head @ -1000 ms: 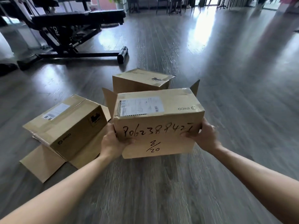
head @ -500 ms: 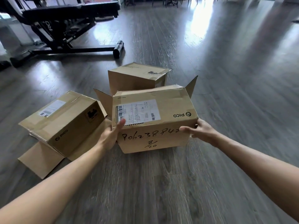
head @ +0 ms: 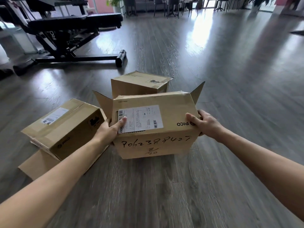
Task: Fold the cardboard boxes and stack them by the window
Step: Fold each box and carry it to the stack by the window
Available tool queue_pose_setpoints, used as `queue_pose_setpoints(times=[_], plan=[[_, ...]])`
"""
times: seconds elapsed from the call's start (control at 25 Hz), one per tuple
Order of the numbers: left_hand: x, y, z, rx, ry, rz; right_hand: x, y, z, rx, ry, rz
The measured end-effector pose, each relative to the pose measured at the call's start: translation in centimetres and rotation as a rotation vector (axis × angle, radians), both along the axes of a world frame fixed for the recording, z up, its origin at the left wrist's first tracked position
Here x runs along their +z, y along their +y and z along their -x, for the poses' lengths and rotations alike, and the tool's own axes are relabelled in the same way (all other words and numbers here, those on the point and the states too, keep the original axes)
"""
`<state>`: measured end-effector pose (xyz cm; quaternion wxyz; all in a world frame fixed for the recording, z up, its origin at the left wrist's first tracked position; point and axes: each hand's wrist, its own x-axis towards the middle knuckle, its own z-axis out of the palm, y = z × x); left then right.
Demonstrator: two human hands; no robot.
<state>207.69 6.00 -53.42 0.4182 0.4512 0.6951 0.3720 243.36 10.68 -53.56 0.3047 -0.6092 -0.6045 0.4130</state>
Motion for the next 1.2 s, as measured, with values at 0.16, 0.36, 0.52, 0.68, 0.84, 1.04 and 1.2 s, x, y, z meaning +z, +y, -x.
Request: queue_pose_setpoints(times=[0.16,0.36,0.52,0.68,0.84,1.04,1.2], plan=[[0.6,-0.6,1.2,-0.029,-0.070,-0.225,-0.3,-0.4,-0.3,0.017,0.001,-0.120],[-1.5,-0.1,1.3,0.016,0.009,-0.270,-2.5,-0.3,0.5,0.033,-0.033,-0.210],[-5.6,-0.3,0.4,0.101,0.197,-0.228,-5.9,-0.8,1.2,-0.026,-0.182,-0.293],[-10.4,-0.5,-0.9,0.232,0.144,-0.006,-9.6,-1.4,1.9,-0.133,-0.208,-0.269],[-14.1,-0.6,-2.0,0.305,0.009,0.145,-13.3,-1.7,1.9,-0.356,-0.130,-0.034],[-16.3,-1.6,-2.5,0.191,0.068,0.291,-16.4,-2.8,1.6,-0.294,-0.155,0.203],[-16.6,-2.4,-2.3,0.056,0.097,0.306,-16.5,-3.5,1.2,-0.191,-0.244,0.265]])
